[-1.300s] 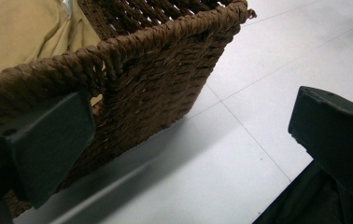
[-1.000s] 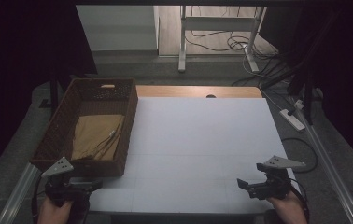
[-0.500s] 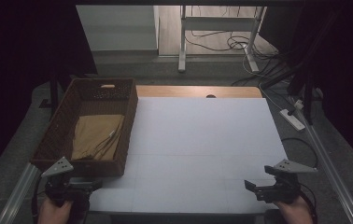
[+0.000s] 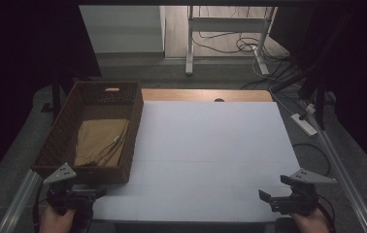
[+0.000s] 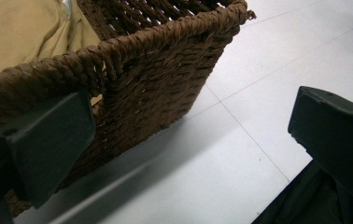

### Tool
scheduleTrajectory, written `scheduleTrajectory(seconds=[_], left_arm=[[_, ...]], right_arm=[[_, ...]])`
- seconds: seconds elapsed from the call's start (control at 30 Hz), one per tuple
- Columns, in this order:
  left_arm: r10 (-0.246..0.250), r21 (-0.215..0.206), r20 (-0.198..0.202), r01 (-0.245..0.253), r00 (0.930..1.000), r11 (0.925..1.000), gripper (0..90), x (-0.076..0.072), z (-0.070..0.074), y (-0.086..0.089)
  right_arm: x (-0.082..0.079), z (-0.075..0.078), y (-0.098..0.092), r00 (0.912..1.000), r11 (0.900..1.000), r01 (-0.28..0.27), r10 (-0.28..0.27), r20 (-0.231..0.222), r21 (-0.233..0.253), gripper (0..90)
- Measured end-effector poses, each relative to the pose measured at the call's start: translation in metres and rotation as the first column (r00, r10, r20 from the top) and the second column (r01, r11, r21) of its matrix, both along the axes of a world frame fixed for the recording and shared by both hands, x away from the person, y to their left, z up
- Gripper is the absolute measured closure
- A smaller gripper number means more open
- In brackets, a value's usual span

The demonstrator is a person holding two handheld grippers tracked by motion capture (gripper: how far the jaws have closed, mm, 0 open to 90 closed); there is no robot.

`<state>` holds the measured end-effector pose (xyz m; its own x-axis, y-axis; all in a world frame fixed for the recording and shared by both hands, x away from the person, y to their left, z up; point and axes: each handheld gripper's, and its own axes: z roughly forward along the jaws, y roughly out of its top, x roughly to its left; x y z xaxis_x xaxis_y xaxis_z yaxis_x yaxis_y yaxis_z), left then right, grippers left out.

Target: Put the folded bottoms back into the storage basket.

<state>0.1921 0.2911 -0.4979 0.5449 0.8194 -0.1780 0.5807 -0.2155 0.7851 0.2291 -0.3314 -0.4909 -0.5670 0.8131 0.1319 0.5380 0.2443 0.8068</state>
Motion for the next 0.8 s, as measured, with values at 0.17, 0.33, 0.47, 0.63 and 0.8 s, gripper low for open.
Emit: scheduleTrajectory(seconds=[0.17, 0.33, 0.47, 0.63, 0.8], left_arm=[[0.0, 0.0, 0.0, 0.0, 1.0, 1.0, 0.0, 0.0, 0.0, 0.0], [0.0, 0.0, 0.0, 0.0, 1.0, 1.0, 0.0, 0.0, 0.0, 0.0], [0.001, -0.001, 0.0, -0.001, 1.0, 1.0, 0.0, 0.0, 0.0, 0.0], [0.0, -0.002, 0.0, 0.0, 1.0, 1.0, 0.0, 0.0, 0.0, 0.0], [0.001, -0.001, 0.0, -0.001, 1.0, 1.0, 0.1, 0.0, 0.0, 0.0]], right_arm=[[-0.003, 0.0, -0.003, 1.0, 1.0, 0.009, -0.009, 0.001, 0.003, 0.0], [-0.007, 0.001, -0.006, 0.9997, 1.0, 0.024, -0.024, -0.008, 0.013, 0.0], [-0.009, 0.001, -0.008, 0.9994, 0.999, 0.029, -0.028, -0.018, 0.019, 0.0], [-0.012, 0.001, -0.007, 0.9992, 1.0, 0.023, -0.024, -0.032, -0.004, 0.0], [-0.012, 0.0, -0.004, 0.999, 0.999, 0.012, -0.014, -0.044, -0.041, 0.0]])
